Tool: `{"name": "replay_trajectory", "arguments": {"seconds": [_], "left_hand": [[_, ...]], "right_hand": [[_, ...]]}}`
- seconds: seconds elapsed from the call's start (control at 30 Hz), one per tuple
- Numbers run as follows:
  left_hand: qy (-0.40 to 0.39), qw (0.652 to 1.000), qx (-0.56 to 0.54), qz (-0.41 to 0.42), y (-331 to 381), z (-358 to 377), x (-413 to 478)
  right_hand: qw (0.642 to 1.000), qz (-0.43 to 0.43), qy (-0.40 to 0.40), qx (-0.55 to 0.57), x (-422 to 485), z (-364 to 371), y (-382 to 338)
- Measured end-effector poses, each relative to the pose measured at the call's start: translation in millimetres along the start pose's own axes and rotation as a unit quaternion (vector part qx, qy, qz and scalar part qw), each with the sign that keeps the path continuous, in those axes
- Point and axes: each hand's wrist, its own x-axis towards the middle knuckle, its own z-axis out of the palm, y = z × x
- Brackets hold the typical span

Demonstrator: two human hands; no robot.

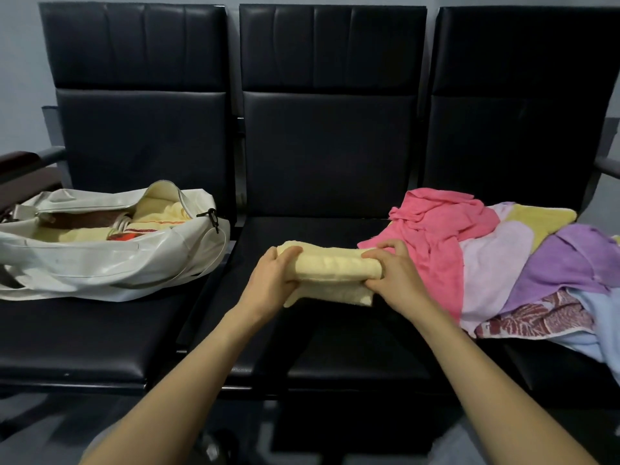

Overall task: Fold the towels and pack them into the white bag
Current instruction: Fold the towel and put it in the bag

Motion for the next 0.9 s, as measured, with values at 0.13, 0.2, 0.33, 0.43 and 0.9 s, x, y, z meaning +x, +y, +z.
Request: {"name": "replay_trajectory", "arguments": {"seconds": [0.13, 0.2, 0.33, 0.43, 0.9], "left_hand": [[0.095, 0.99, 0.099, 0.042, -3.9, -7.5, 0.2], [0.058, 0.998, 0.011, 0.02, -10.1, -14.0, 1.6], [-0.055, 0.945, -0.297, -0.127, -4.3, -24.9, 3.1], [-0.077, 0.882, -0.406, -0.225, -2.6, -28.4, 5.3], [-0.145, 0.889, -0.4, -0.172, -24.8, -12.7, -6.0]], "right_hand": [[0.999, -0.019, 0.037, -0.021, 2.0, 0.0, -2.7], [0.999, 0.006, 0.039, 0.02, 4.8, -2.2, -0.9], [0.961, 0.101, -0.026, 0.255, 10.5, -3.9, -2.6], [0.947, 0.13, -0.058, 0.289, 14.1, 0.6, -0.8], [0.936, 0.106, -0.199, 0.269, 9.1, 21.8, 5.6]]}}
